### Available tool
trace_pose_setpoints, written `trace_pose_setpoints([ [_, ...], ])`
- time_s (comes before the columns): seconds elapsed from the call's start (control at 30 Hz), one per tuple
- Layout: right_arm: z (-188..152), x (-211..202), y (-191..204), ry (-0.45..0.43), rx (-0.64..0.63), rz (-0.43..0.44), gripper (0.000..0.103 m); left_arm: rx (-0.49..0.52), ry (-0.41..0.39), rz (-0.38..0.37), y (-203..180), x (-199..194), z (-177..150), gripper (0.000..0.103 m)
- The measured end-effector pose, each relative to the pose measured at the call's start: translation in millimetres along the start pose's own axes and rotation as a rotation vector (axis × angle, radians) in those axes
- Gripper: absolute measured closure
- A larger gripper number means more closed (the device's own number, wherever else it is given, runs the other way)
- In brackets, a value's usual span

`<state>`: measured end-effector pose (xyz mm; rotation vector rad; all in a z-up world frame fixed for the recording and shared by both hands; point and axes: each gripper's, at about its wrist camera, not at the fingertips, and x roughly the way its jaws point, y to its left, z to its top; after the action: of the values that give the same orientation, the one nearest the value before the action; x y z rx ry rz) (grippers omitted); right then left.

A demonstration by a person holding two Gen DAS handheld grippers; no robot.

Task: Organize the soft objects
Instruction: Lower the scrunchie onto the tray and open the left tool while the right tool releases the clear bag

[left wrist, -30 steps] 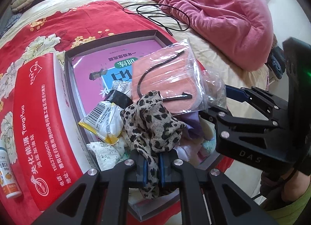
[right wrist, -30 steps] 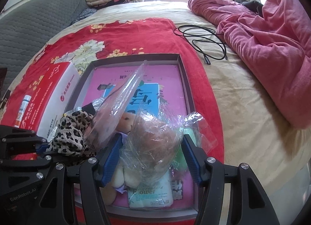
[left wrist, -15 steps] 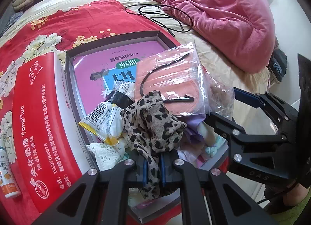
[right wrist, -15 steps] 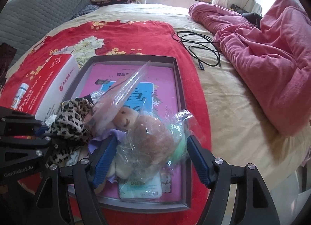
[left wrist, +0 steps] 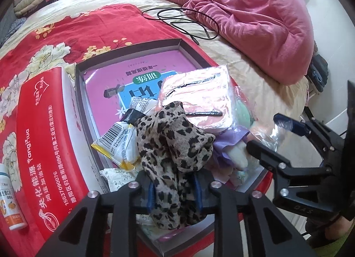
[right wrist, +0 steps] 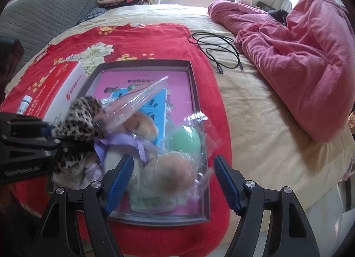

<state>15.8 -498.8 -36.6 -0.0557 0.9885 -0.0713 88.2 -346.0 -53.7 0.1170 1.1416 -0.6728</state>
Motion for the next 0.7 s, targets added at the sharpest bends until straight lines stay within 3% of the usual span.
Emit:
trace_pose_setpoints([
  [0.1,-9,2,-5,-0.007,0.034,0.011,0.027,0.005,-0.001,0.001,-1,0,-2,0.073],
  [0.37,-49,14,-35,-0.173,0.283,0.087,0.027,0.008,-0.007,-0.009,0,-5,-4,0.073],
  [0.57,-41,16,-21,-0.218,0.224,0.03,0.027,0.006,-0.014,-0.002,2,-5,-2,0.072],
  [0.67,-37,19,-22,-0.205,0.214,0.048,0.027,0.008,-0.022,-0.004,0,-8,-1,0.057],
  [0.7,-35,20,-22,-0.203,0.209,0.044,0.027,0.009,-0.026,-0.003,0,-10,-1,0.046],
])
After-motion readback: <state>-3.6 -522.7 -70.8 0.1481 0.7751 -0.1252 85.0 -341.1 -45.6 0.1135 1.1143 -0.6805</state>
